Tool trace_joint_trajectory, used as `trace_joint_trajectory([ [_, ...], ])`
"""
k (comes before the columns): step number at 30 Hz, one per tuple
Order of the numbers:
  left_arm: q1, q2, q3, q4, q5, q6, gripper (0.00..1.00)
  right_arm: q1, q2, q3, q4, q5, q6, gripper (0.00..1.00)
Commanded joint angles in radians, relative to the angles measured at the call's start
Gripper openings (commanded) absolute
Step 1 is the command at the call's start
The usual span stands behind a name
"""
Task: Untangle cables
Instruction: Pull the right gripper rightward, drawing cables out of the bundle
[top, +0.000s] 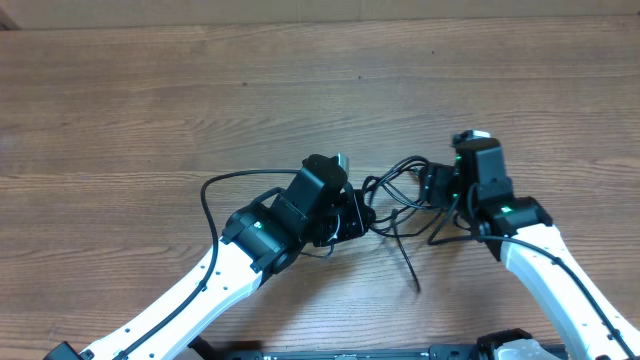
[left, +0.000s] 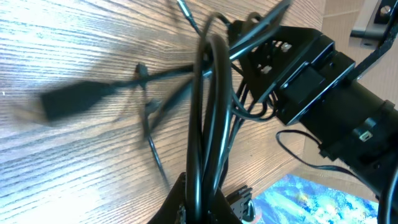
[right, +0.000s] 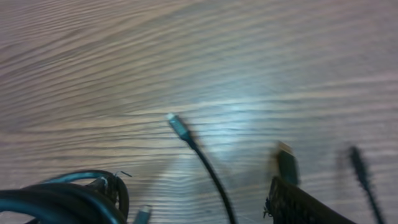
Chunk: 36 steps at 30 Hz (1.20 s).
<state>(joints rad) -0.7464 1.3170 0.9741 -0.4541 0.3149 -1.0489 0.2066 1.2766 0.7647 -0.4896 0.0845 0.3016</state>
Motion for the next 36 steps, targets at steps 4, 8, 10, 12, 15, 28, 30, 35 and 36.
trace_joint_trajectory([
  [4,0.01,-0.01,0.018,-0.029,0.012,-0.014,0.04,-0.174,0.011,0.014,-0.04,0.15,0.066,0.77],
  [8,0.009,-0.01,0.018,-0.033,-0.007,-0.014,0.04,-0.256,0.011,0.014,-0.061,0.146,0.084,0.78],
  [10,0.01,-0.01,0.018,-0.037,-0.013,-0.014,0.04,-0.299,0.011,0.014,-0.072,0.146,0.116,0.8],
  [12,0.01,-0.01,0.018,-0.042,-0.019,-0.014,0.04,-0.341,0.011,0.014,-0.081,0.138,0.142,0.82],
  [15,0.01,-0.01,0.018,-0.05,-0.036,-0.014,0.04,-0.386,0.011,0.014,-0.084,0.111,0.148,0.82],
  [28,0.015,-0.01,0.018,-0.107,-0.103,-0.015,0.04,-0.486,0.011,0.014,-0.105,0.061,0.156,0.82],
  [30,0.015,-0.01,0.018,-0.142,-0.148,-0.039,0.04,-0.515,0.011,0.014,-0.113,0.064,0.175,0.85],
  [35,0.015,-0.01,0.018,-0.208,-0.249,-0.085,0.04,-0.593,0.011,0.014,-0.13,0.06,0.196,0.91],
  [36,0.015,-0.01,0.018,-0.209,-0.257,-0.085,0.04,-0.599,0.011,0.014,-0.134,0.06,0.196,0.91],
])
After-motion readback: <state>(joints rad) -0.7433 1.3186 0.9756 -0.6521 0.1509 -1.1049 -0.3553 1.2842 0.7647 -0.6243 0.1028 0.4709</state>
